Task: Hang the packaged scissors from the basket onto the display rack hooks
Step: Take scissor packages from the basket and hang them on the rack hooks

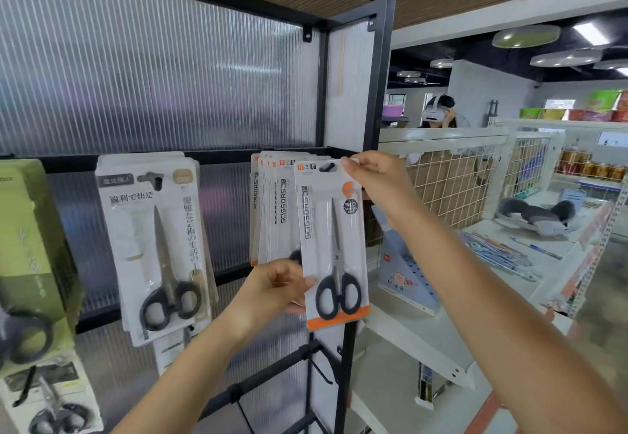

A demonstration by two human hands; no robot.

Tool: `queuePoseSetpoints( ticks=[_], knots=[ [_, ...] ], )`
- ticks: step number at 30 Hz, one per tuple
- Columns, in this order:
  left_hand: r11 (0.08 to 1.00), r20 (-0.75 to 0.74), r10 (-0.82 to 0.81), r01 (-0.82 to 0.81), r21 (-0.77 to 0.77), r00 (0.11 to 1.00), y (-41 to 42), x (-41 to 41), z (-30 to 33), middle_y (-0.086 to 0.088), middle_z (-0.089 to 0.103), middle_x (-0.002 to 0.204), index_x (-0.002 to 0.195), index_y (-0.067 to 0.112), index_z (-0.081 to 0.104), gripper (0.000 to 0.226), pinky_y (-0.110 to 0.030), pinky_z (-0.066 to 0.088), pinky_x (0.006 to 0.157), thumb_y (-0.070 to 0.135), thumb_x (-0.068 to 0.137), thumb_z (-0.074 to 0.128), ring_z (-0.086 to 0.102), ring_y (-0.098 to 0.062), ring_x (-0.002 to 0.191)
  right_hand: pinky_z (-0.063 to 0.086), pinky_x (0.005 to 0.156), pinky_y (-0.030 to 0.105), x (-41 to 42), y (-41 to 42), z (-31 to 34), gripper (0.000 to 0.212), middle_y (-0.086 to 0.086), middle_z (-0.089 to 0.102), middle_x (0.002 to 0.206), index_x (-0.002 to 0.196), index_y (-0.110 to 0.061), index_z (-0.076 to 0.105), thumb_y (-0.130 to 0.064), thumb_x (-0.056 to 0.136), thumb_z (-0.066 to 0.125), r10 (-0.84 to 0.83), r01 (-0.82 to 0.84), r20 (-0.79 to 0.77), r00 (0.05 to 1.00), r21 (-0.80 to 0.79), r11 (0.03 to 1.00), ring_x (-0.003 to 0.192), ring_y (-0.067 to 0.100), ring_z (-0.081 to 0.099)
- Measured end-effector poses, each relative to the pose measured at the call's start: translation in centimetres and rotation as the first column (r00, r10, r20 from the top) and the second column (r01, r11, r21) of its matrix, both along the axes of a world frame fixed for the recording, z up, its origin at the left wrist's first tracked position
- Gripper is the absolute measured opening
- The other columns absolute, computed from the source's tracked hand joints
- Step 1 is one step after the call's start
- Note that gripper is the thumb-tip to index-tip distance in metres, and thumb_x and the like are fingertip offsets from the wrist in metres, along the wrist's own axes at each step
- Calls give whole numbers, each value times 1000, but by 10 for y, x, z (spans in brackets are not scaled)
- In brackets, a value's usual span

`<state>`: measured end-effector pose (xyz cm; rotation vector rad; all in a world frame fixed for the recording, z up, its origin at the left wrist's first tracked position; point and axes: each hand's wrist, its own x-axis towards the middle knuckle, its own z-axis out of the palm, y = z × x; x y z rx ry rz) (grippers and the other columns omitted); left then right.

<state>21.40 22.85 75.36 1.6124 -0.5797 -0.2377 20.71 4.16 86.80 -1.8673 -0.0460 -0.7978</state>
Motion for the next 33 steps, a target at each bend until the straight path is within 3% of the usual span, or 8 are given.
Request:
queuePoseSetpoints(
  ticks=[3,7,13,18,22,25,28,33],
  knots=[
    [1000,-7,21,-21,-4,1000,-1,5,-3,-5,69,67,75,6,62,14,-28,59,67,9,89,60,68,-17,66,46,64,18,9,1,-4,17,-9,61,71,73,-24,60,-22,90,63,0,0,-2,1000,15,1000,55,-12,54],
    [992,-7,115,-115,-44,993,3,15,-7,-8,69,68,74,4,62,16,-26,58,63,6,90,59,67,-21,67,44,60,10,23,8,-5,11,-8,62,73,83,-15,65,-20,91,60,-19,19,-8,1000,-21,1000,58,-9,55],
    [941,65,339,-339,-4,939,6,32,-10,-26,67,80,74,2,64,17,-45,58,76,13,88,64,66,-40,78,53,87,44,40,15,-9,8,-1,66,87,91,-15,66,-13,89,59,-81,81,-40,996,-10,997,90,17,64],
    [922,156,358,-375,98,921,10,38,-4,-9,67,68,70,10,63,19,-40,57,77,19,87,66,65,-22,66,48,69,20,39,17,-12,12,-6,64,84,96,-20,56,-13,88,62,-92,91,-36,995,-38,995,71,-3,56],
    [894,318,340,-409,182,885,8,33,0,6,60,64,75,13,57,16,-19,49,60,17,90,62,55,-5,59,42,76,24,26,14,-19,27,-2,61,99,114,-17,53,-24,89,62,-169,161,-68,983,-112,981,85,8,55],
    [841,482,337,-489,232,809,10,24,4,8,55,73,88,12,57,5,-9,40,53,14,92,58,52,-3,65,41,78,23,10,11,-28,34,2,62,105,121,-12,51,-25,91,59,-214,197,-88,973,-172,965,92,12,57],
    [774,658,332,-594,219,676,13,11,4,-4,59,82,91,3,59,9,-28,44,62,10,91,54,55,-21,72,45,85,28,-9,10,-39,31,6,62,111,121,-11,52,-21,92,56,-254,233,-73,964,-217,948,98,16,58],
    [729,908,-18,-616,298,419,20,-24,-6,-19,62,79,84,-5,61,22,-39,48,49,11,83,46,60,-37,68,44,93,36,-45,16,-74,31,9,60,117,122,-6,55,-16,92,52,-292,272,-13,956,-327,905,106,21,57]
  ],
)
